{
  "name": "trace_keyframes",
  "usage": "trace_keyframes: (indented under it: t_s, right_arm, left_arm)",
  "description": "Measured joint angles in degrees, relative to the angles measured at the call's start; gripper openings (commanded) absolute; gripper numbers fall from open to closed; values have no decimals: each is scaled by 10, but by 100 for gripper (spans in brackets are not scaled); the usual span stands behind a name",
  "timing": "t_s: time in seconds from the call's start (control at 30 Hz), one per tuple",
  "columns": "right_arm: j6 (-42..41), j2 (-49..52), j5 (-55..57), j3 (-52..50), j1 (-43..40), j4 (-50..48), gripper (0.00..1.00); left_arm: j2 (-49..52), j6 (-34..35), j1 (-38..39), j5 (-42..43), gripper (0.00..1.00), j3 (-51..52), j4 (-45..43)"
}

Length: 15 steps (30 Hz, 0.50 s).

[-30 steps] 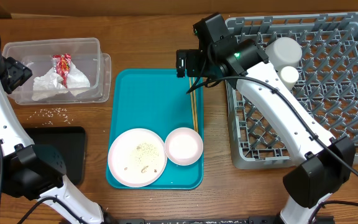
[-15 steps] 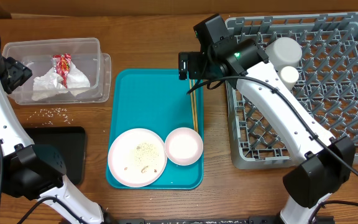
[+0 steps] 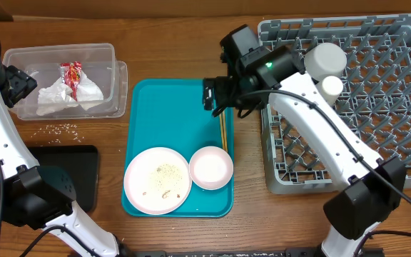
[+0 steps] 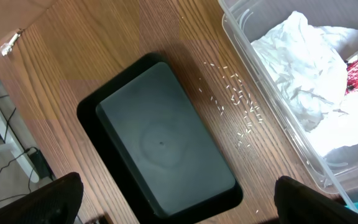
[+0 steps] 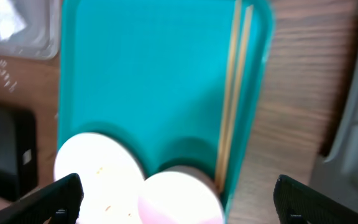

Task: Sort waste into correct bins and load items into the dishwasher
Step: 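Move the right gripper back over the teal tray, then lower the right gripper onto the pink-rimmed bowl and grasp its rim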

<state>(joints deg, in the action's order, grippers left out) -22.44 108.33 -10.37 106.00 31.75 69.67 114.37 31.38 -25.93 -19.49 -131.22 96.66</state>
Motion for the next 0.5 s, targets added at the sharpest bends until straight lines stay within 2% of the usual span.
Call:
trace_keyframes:
  t_s: [0.2,0.5]
  right_arm:
    - [-59,0,-16,0,50,4,100]
    - [-256,6,68,0,108,28,100]
  left_arm:
    - [0,0,0,0,100,0,0]
    - [0,0,0,0,100,0,0]
